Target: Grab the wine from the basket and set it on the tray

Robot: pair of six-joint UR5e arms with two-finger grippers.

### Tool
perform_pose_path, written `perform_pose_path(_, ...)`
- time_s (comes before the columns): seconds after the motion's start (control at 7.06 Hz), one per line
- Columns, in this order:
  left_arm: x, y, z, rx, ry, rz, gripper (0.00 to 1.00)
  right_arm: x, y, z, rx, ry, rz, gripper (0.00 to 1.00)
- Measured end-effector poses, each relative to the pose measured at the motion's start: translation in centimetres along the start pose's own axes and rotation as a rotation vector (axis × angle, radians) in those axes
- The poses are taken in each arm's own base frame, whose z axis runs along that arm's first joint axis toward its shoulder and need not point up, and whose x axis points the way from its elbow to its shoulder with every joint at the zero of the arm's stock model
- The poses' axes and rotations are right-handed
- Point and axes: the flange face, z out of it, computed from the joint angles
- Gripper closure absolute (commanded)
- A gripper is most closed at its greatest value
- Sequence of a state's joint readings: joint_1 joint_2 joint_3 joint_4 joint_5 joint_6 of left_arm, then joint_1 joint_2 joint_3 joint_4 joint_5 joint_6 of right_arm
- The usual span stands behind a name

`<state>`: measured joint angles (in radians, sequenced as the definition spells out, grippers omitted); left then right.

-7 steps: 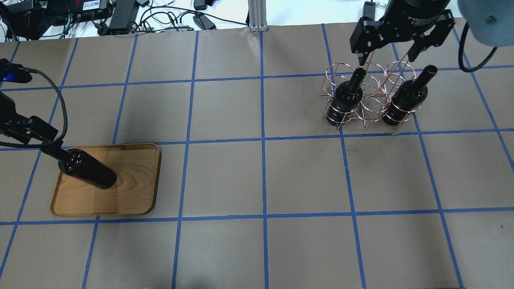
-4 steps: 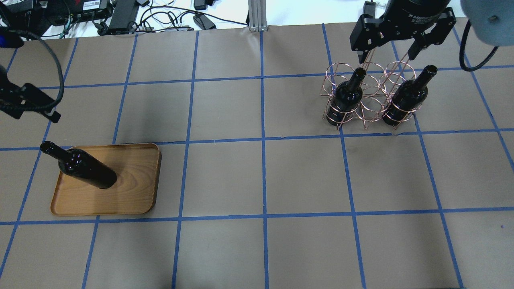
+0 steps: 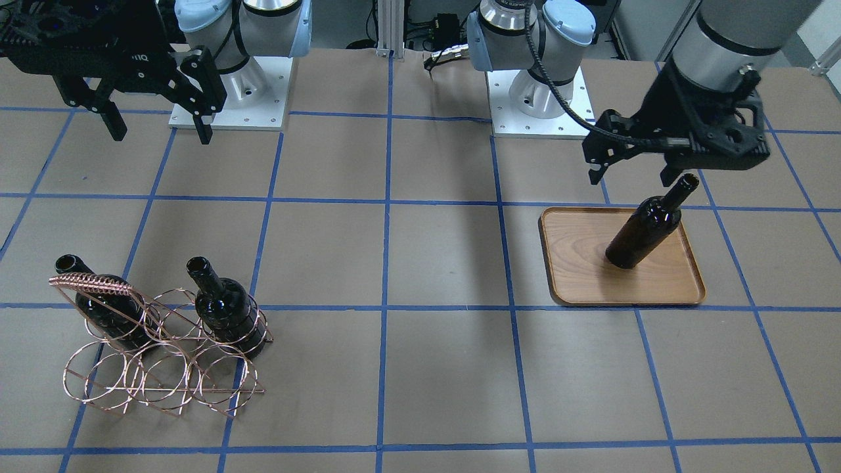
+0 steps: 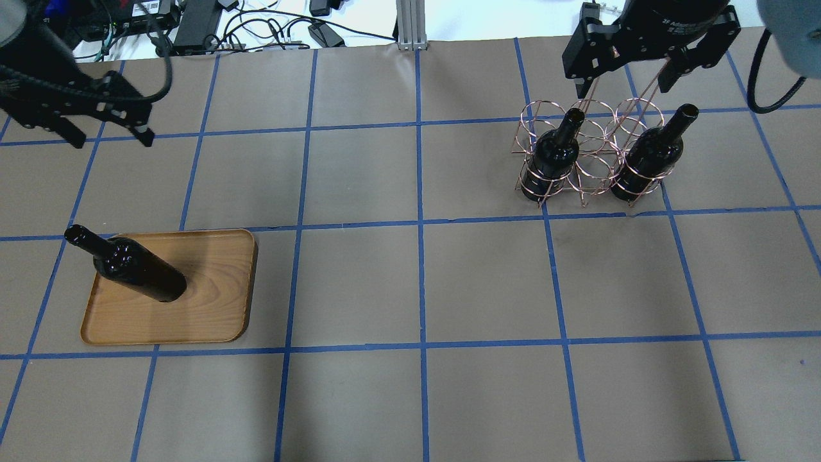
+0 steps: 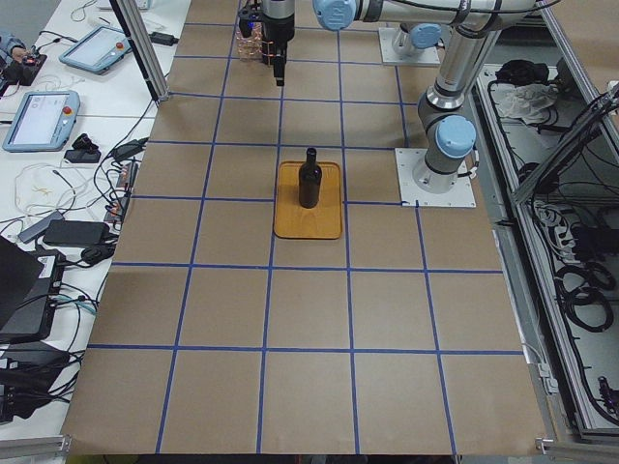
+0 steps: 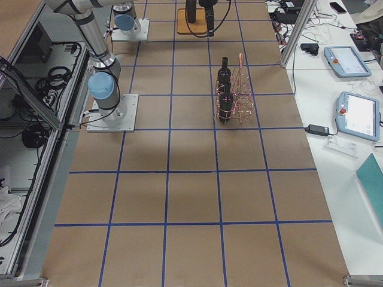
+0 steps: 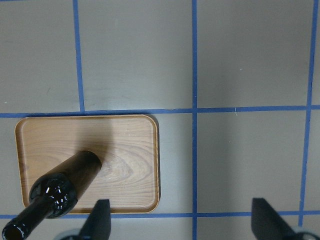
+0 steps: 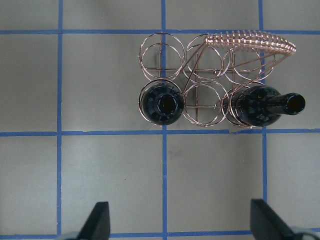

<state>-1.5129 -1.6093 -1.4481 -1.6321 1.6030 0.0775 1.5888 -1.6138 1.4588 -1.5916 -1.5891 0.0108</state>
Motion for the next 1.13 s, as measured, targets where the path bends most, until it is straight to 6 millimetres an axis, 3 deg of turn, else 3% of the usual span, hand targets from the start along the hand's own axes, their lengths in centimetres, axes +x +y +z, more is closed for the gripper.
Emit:
perform_pose_path(0.28,2.3,0.6,-0.4,0.006,-0.01,0.026,0.0,-0.4,0.1,-0.1,-0.004,-0.035,-0.001,0.0)
perform_pose_path(1.13,3.3,2.5,-2.0,0.025,0.051,0.035,0.0,0.1,0.5,0.7,-0.067,-0.027,0.006,0.0)
